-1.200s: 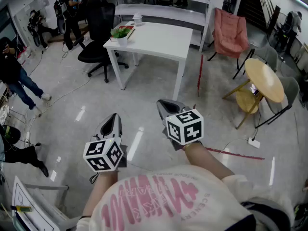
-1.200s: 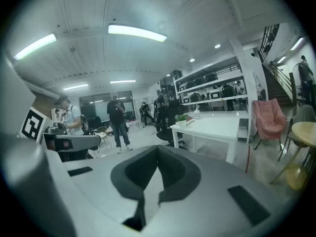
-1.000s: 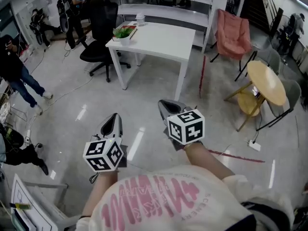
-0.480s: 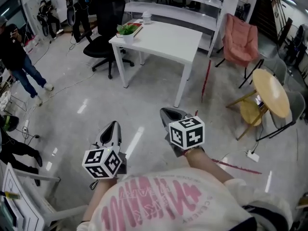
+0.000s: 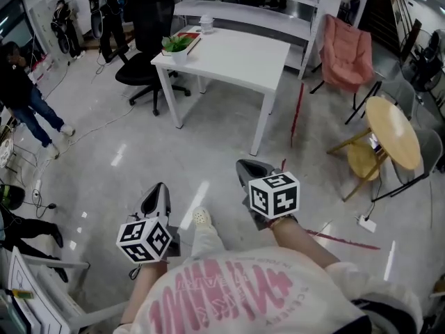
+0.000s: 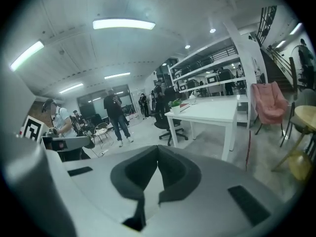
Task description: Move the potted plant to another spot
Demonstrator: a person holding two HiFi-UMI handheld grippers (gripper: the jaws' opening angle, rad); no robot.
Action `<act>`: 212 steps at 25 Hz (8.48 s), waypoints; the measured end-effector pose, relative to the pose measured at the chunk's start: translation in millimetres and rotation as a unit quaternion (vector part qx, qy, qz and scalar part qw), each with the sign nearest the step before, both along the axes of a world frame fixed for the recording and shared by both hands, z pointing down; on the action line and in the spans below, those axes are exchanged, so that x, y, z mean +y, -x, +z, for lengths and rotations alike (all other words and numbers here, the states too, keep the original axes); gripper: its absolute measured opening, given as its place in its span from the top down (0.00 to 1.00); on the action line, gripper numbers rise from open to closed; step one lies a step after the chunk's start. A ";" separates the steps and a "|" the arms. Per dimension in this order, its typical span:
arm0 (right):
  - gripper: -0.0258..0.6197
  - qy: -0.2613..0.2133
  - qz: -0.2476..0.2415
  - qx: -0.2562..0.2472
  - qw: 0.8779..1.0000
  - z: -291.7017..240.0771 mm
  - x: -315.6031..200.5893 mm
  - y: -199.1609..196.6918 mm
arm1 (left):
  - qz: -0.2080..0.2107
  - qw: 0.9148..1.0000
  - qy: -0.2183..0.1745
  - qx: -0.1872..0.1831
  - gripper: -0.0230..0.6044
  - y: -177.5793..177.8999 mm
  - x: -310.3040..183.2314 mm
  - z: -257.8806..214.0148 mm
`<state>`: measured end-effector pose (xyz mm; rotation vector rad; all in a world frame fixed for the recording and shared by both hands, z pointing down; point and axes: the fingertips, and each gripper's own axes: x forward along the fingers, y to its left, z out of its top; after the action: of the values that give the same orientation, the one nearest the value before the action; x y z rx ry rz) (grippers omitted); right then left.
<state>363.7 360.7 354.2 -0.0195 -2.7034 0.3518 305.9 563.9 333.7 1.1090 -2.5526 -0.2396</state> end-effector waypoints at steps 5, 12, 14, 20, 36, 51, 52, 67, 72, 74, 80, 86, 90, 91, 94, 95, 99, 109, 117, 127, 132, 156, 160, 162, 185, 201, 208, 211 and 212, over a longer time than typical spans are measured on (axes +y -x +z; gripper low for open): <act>0.95 -0.001 -0.004 0.006 1.000 5.3 -12.6 31.3 | 0.005 1.000 -0.006 0.005 0.96 33.2 -16.4 5.3; 0.95 -0.010 -0.007 0.003 1.000 -2.7 -39.4 102.3 | 0.019 1.000 -0.014 -0.005 0.96 104.7 -51.2 -4.9; 0.95 -0.005 -0.005 0.000 1.000 -9.4 -47.0 127.8 | 0.021 1.000 -0.012 -0.007 0.96 131.3 -59.5 -12.4; 0.95 -0.004 -0.001 -0.021 1.000 -31.1 -67.5 203.3 | 0.030 0.999 -0.022 -0.017 0.96 208.1 -85.5 -36.3; 0.95 -0.008 0.005 -0.040 0.999 -36.8 -103.6 333.6 | 0.022 0.998 -0.045 -0.022 0.96 340.0 -110.9 -48.6; 0.95 0.021 0.004 -0.069 0.997 -28.5 -178.3 399.2 | 0.003 0.998 -0.065 -0.009 0.96 398.6 -185.4 -38.1; 0.95 0.023 -0.004 -0.064 0.998 -24.9 -184.0 407.7 | -0.004 0.998 -0.067 -0.009 0.96 403.5 -190.0 -36.3; 0.95 0.034 -0.100 -0.052 0.993 -26.2 -267.3 527.4 | -0.092 0.993 -0.075 0.014 0.96 475.7 -269.4 -20.4; 0.95 0.030 -0.129 -0.054 0.990 -24.5 -282.7 553.8 | -0.115 0.990 -0.084 0.011 0.96 497.8 -287.0 -17.2; 0.95 0.036 -0.134 -0.056 0.989 -23.4 -290.9 562.1 | -0.122 0.989 -0.086 0.011 0.96 504.1 -295.1 -15.0; 0.95 0.035 -0.154 -0.036 0.987 0.8 -301.6 576.9 | -0.116 0.991 -0.067 0.028 0.96 511.6 -314.7 10.0; 0.95 0.045 -0.168 -0.005 0.985 30.8 -294.3 595.0 | -0.115 0.990 -0.068 0.039 0.96 533.6 -318.1 26.7; 0.95 0.046 -0.153 0.005 0.987 40.6 -304.0 611.5 | -0.106 0.991 -0.058 0.058 0.96 559.1 -325.5 41.7; 0.95 0.047 -0.145 0.005 0.988 41.3 -308.8 617.5 | -0.102 0.991 -0.056 0.061 0.96 567.4 -327.0 44.0; 0.95 0.054 -0.112 0.009 0.992 45.7 -326.7 636.6 | -0.084 0.994 -0.047 0.061 0.96 593.7 -333.3 47.2; 0.95 0.058 -0.101 0.012 0.993 48.0 -331.9 642.9 | -0.076 0.994 -0.045 0.061 0.96 601.9 -336.0 48.9; 0.95 0.082 -0.072 0.020 0.994 54.3 -341.2 673.8 | -0.046 0.995 -0.046 0.072 0.96 631.3 -345.8 61.0; 0.95 0.087 -0.058 0.046 0.993 77.5 -339.3 707.8 | 0.022 0.999 -0.013 0.047 0.96 668.7 -355.2 102.3; 0.95 0.083 -0.050 0.065 0.993 98.0 -342.9 688.7 | 0.026 0.999 -0.001 0.034 0.96 667.6 -360.1 113.9; 0.95 0.094 -0.037 0.075 0.992 109.1 -342.5 668.5 | 0.025 0.999 0.003 0.028 0.86 667.8 -373.4 114.3; 0.95 0.107 -0.020 0.075 0.991 111.3 -347.6 662.0 | 0.036 0.999 0.017 0.030 0.73 670.6 -378.6 116.7; 0.95 0.125 0.006 0.074 0.989 109.1 -365.7 662.9 | 0.051 0.996 0.074 0.004 0.19 699.8 -403.0 120.8; 0.95 0.125 0.007 0.075 0.989 109.2 -368.0 662.6 | 0.049 0.995 0.090 -0.002 0.19 708.6 -404.8 122.7; 0.95 0.125 0.008 0.076 0.989 109.7 -369.0 662.0 | 0.052 0.994 0.097 -0.007 0.19 711.9 -406.3 123.6; 0.95 0.124 0.018 0.080 0.989 113.0 -366.8 660.2 | 0.053 0.992 0.108 -0.027 0.19 726.2 -411.3 132.4; 0.95 0.125 0.022 0.077 0.989 112.1 -374.3 659.7 | 0.086 0.993 0.067 -0.034 0.20 721.6 -426.2 119.0; 0.95 0.121 0.023 0.070 0.990 105.5 -371.7 662.3 | 0.097 0.993 0.040 -0.047 0.20 721.5 -429.3 95.4; 0.95 0.118 0.026 0.066 0.990 93.5 -378.7 669.3 | 0.112 0.992 0.020 -0.058 0.20 724.7 -443.1 70.8; 0.95 0.118 0.030 0.064 0.991 86.1 -384.5 674.0 | 0.119 0.991 0.014 -0.061 0.20 728.4 -451.5 59.5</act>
<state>-310.3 -23.9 440.3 0.0152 -2.5263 0.6660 -422.5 112.4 393.3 1.4445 -2.4869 -0.0768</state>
